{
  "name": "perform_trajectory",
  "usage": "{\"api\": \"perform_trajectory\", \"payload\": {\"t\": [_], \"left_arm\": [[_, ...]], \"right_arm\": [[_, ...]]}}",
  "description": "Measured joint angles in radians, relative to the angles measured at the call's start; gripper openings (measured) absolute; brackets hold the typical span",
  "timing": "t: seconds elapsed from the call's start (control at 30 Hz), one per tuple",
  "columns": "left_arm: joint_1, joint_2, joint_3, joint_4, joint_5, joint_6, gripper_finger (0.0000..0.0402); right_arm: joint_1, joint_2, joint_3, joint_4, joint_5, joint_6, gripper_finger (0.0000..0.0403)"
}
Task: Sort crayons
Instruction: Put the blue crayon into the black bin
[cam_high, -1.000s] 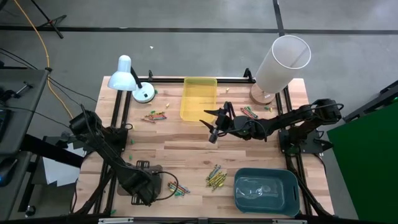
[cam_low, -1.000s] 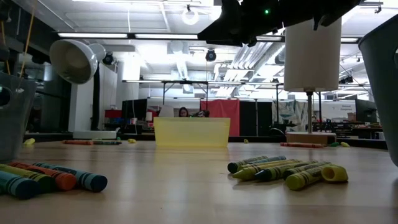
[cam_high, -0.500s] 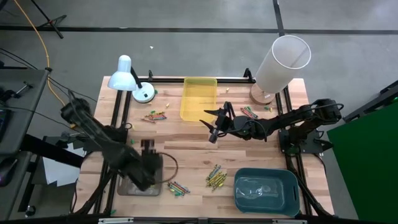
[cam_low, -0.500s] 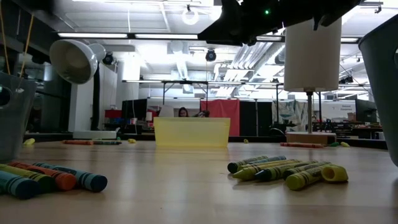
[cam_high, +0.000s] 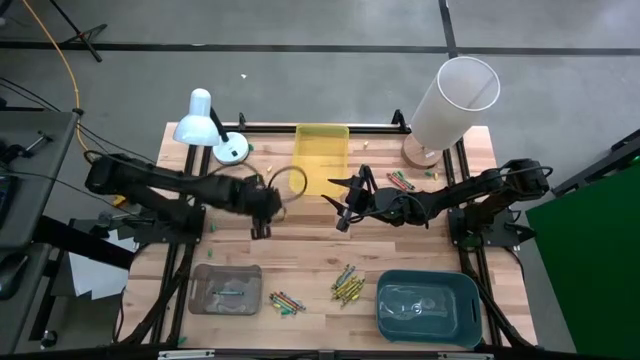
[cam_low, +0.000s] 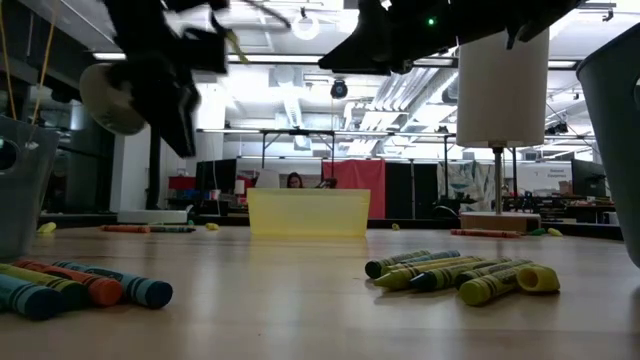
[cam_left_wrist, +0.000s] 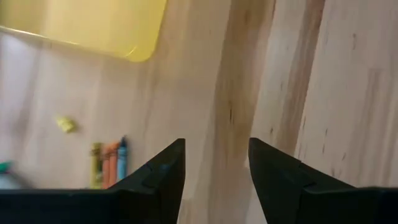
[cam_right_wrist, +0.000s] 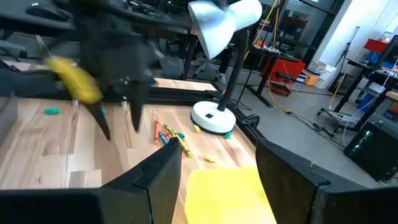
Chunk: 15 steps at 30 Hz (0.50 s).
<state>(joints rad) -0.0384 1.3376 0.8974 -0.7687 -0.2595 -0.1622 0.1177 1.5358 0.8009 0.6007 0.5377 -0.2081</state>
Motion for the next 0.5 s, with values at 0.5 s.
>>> {"api": "perform_trajectory", "payload": {"t": [0.5], "left_arm": [[0.283,0.062,-0.021,0.058,-0.021,0.119,0.0161]], "right_arm": [[0.000,0.000,0.000,-0.014,-0.005,0.007,0.0199]]}}
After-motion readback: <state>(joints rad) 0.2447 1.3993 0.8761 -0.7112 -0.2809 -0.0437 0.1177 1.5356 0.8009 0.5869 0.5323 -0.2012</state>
